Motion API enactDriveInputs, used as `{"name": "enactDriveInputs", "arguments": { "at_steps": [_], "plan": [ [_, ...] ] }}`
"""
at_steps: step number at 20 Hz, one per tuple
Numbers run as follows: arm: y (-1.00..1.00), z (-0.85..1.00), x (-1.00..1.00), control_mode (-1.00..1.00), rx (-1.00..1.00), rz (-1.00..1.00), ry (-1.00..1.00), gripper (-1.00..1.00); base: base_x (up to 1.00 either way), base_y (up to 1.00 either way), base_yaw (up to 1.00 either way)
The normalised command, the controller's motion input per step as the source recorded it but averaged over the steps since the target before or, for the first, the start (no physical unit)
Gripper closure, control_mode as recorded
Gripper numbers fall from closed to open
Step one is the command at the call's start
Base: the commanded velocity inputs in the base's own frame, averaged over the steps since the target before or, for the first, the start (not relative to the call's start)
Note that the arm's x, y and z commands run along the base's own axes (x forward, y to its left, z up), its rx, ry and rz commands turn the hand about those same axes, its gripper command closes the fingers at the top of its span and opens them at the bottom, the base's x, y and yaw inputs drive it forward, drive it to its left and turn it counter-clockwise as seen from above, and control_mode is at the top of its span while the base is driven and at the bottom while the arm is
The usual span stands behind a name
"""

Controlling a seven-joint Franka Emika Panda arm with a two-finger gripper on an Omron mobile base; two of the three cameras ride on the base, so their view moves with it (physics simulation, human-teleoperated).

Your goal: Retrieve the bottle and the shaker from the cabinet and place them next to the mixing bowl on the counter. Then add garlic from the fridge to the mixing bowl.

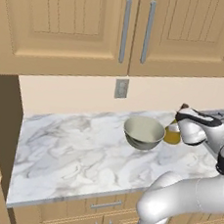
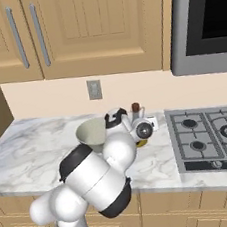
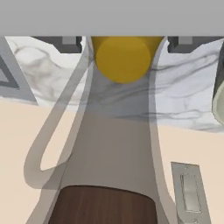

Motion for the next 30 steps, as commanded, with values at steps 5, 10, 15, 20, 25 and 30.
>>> {"name": "enactDriveInputs", "arguments": {
  "at_steps": [5,10,15,20,25,30],
  "plan": [
    [-0.04,-0.1,0.0,-1.0,0.0,0.0,0.0,1.0,0.0,0.0,0.0],
    [0.01,0.0,-0.14,-1.0,-0.02,0.0,-0.05,1.0,0.0,0.0,0.0],
    [0.01,-0.02,-0.12,-1.0,-0.09,0.0,-0.06,1.0,0.0,0.0,0.0],
    [0.04,-0.04,0.05,-1.0,-0.11,0.0,0.02,1.0,0.0,0.0,0.0],
    [0.07,-0.02,0.13,-1.0,-0.04,0.0,0.03,1.0,0.0,0.0,0.0],
    [0.0,0.0,0.0,-1.0,0.0,0.0,0.0,1.0,0.0,0.0,0.0]
  ]
}}
